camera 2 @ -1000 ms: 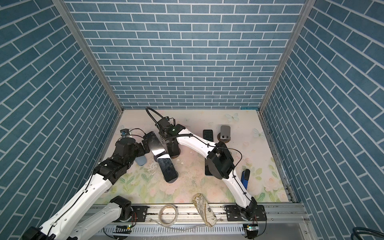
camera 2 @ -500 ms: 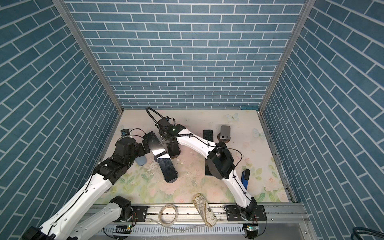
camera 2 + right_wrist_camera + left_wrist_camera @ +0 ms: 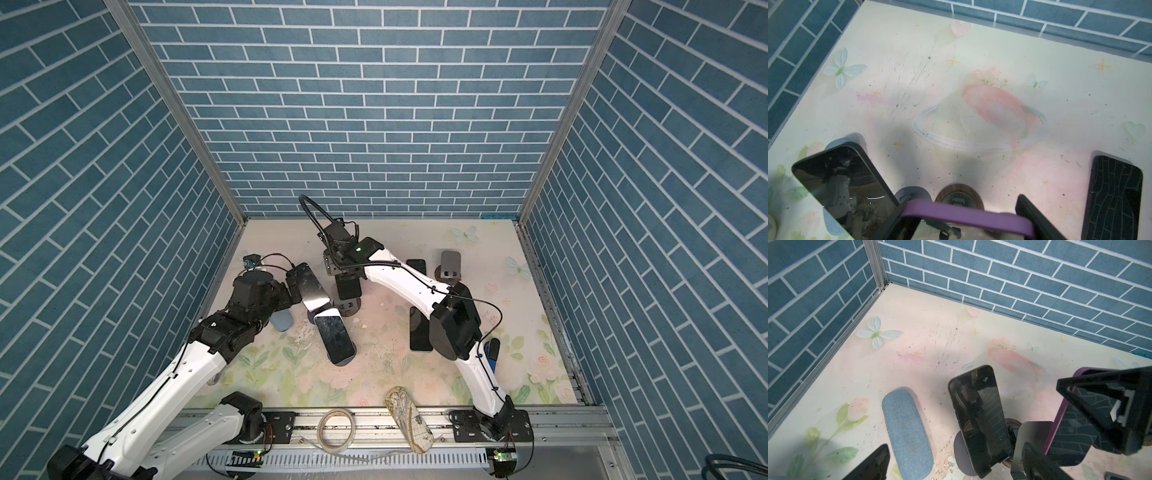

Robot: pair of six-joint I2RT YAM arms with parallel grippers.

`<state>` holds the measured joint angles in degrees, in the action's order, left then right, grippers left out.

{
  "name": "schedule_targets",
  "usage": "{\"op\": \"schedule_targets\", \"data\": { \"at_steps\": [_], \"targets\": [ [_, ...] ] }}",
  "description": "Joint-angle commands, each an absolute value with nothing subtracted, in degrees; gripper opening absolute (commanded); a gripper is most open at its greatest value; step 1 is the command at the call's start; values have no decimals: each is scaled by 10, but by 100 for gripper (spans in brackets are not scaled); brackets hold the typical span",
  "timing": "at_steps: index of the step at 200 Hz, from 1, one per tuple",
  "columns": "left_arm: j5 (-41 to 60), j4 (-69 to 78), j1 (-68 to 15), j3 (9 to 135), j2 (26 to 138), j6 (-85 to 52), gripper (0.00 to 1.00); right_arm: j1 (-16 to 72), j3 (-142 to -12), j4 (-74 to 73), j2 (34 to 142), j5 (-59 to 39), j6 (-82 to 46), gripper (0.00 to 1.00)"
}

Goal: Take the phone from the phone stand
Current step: 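Lift the purple-edged phone up off its stand with the right gripper, then carry the purple-edged phone down beside the flat black phone with the right gripper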

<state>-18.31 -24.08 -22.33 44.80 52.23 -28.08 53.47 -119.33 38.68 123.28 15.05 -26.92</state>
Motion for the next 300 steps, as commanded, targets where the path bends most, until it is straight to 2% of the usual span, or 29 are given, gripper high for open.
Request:
{"op": "schedule_targets", "data": {
  "at_steps": [1, 68, 107, 179, 300],
  "targets": [
    [-168, -238, -220, 463, 534, -287, 100, 518, -1166, 369, 1185, 144, -260, 46],
    [-27, -117, -220, 456, 580, -276, 100, 459, -1086, 347, 1144, 124, -265, 46],
    [17, -93, -222, 492, 617, -265, 100, 419, -1046, 332, 1143, 79, -265, 46],
    [24, -71, -231, 504, 639, -285, 100, 378, -1031, 331, 1183, 44, -231, 46],
    [33, -67, -267, 555, 699, -276, 100, 365, -1042, 323, 1246, 23, -214, 48]
  ]
}}
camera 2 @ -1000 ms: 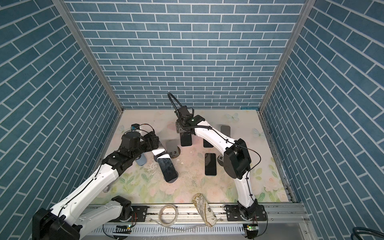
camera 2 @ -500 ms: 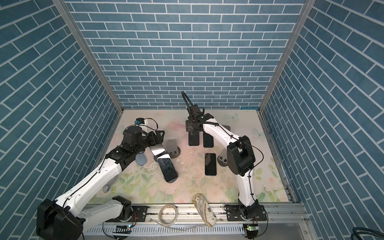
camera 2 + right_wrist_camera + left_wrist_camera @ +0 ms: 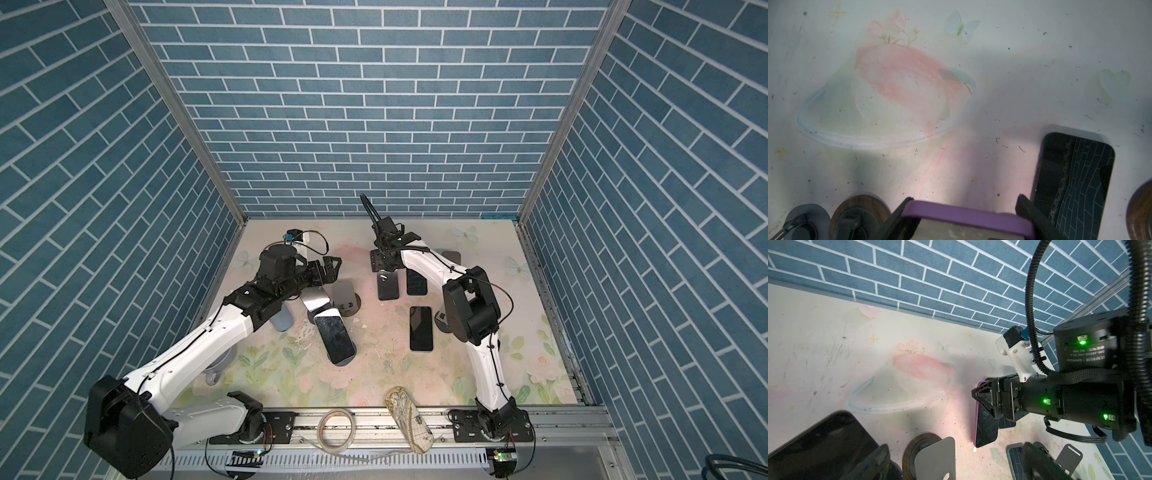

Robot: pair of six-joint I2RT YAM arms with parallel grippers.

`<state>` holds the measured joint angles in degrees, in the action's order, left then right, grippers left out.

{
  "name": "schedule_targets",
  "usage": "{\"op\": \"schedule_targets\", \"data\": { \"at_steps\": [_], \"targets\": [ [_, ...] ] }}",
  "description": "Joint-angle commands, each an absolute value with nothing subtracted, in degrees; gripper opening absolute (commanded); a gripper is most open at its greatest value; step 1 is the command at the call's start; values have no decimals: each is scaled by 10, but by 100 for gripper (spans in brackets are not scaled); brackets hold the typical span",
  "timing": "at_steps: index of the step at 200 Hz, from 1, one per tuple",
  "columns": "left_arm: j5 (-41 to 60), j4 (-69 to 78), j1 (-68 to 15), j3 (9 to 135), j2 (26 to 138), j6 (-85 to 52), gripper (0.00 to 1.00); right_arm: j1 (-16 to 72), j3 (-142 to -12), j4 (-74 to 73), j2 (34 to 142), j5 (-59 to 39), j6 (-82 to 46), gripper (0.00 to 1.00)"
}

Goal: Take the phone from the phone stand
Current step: 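Carry the purple-edged phone down beside the flat black phone with the right gripper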

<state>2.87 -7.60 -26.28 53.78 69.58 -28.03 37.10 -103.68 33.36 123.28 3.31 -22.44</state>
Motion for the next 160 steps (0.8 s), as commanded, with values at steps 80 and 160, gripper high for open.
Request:
{"op": "schedule_targets", "data": {
  "at_steps": [80, 160],
  "targets": [
    [29, -71, -267, 553, 695, -268, 99, 359, -1070, 327, 1288, 19, -219, 48],
    [24, -78, -267, 553, 689, -256, 100, 352, -1096, 316, 1318, 11, -253, 48]
  ]
}}
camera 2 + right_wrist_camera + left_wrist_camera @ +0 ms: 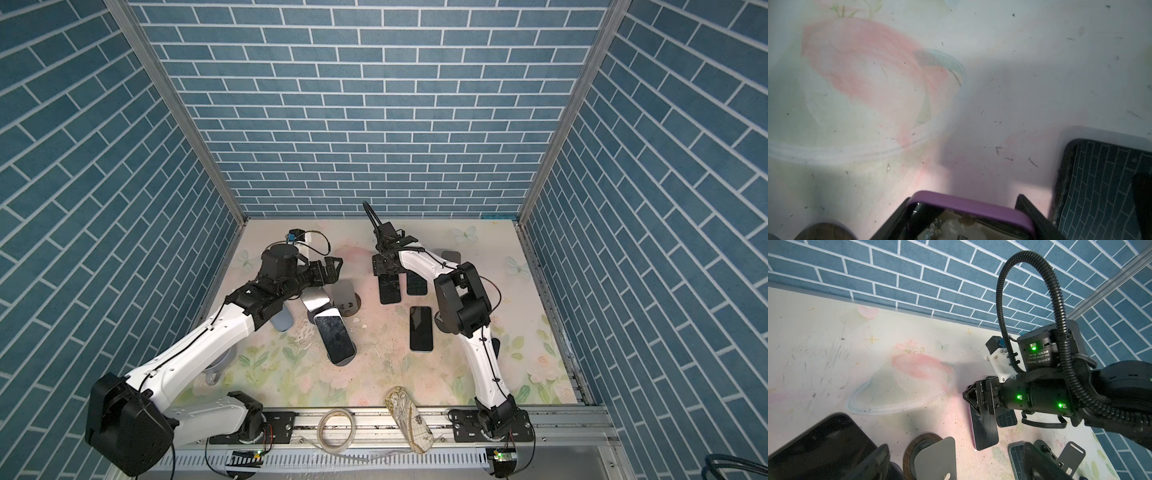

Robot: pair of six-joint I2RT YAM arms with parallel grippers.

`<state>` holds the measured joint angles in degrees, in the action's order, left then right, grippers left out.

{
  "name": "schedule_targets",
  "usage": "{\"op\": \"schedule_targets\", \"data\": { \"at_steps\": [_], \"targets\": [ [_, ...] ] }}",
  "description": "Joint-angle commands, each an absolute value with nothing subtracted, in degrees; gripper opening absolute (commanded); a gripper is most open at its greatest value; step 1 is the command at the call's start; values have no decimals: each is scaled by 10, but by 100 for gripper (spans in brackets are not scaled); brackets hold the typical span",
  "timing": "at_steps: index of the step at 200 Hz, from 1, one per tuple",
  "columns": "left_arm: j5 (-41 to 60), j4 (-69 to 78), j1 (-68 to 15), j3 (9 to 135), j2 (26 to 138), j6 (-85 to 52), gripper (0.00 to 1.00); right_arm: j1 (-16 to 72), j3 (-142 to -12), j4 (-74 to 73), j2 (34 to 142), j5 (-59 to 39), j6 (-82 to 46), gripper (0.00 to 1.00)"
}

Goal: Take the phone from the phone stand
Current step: 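Carry the purple-edged phone down beside the flat black phone with the right gripper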

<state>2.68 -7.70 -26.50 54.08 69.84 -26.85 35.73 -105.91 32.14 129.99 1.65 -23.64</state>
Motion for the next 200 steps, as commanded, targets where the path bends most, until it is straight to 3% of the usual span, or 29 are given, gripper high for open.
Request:
{"op": "schedule_targets", "data": {
  "at_steps": [1, 200],
  "targets": [
    [24, -79, -267, 552, 689, -255, 100, 353, -1097, 317, 1319, 11, -254, 48],
    [18, -77, -267, 542, 692, -253, 100, 344, -1119, 316, 1356, 53, -284, 52]
  ]
}}
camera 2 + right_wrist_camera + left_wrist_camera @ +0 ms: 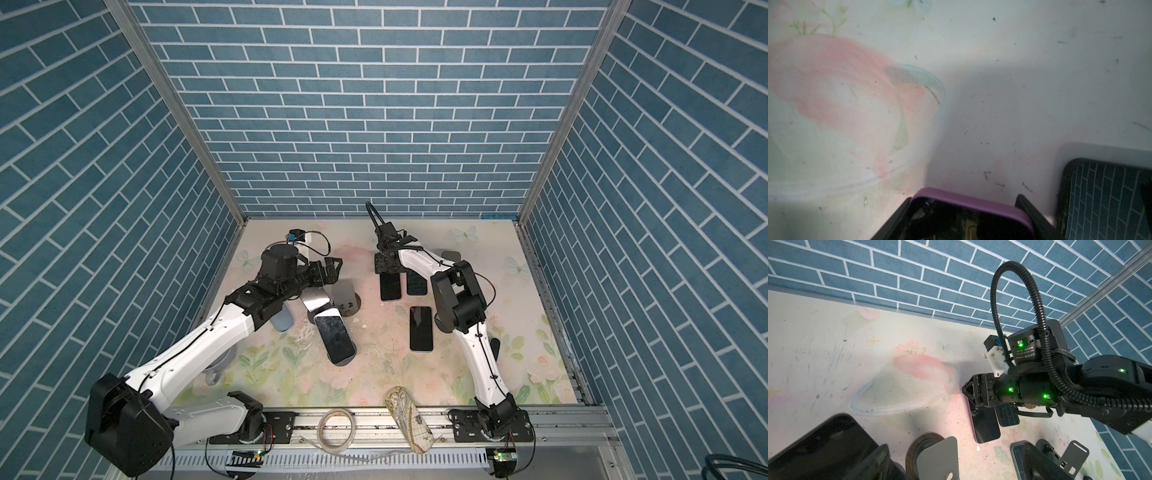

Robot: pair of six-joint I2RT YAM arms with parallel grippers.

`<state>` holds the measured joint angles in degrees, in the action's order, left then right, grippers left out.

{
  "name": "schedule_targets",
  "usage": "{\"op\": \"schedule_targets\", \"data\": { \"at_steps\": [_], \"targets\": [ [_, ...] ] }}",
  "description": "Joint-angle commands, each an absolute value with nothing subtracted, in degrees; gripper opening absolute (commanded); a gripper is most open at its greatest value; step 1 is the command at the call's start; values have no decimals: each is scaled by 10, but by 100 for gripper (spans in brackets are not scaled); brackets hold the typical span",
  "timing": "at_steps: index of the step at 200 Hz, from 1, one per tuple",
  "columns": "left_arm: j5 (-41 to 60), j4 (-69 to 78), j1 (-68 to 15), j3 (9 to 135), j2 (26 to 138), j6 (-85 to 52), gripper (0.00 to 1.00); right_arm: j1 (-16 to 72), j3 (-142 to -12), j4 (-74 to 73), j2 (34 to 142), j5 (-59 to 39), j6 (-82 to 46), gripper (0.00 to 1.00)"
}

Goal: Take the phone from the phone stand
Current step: 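Carry the purple-edged phone down beside the flat black phone with the right gripper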

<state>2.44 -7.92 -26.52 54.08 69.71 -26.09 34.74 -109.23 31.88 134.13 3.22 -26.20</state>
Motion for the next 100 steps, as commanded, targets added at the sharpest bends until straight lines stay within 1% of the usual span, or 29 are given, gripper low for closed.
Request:
{"op": "schedule_targets", "data": {
  "at_steps": [1, 67, 100],
  "targets": [
    [18, -77, -267, 542, 692, -253, 100, 344, -1120, 316, 1356, 53, -284, 52],
    [19, -79, -267, 537, 689, -252, 100, 344, -1115, 321, 1359, 65, -310, 55],
    [19, -81, -267, 536, 687, -252, 100, 343, -1114, 320, 1361, 69, -315, 58]
  ]
}}
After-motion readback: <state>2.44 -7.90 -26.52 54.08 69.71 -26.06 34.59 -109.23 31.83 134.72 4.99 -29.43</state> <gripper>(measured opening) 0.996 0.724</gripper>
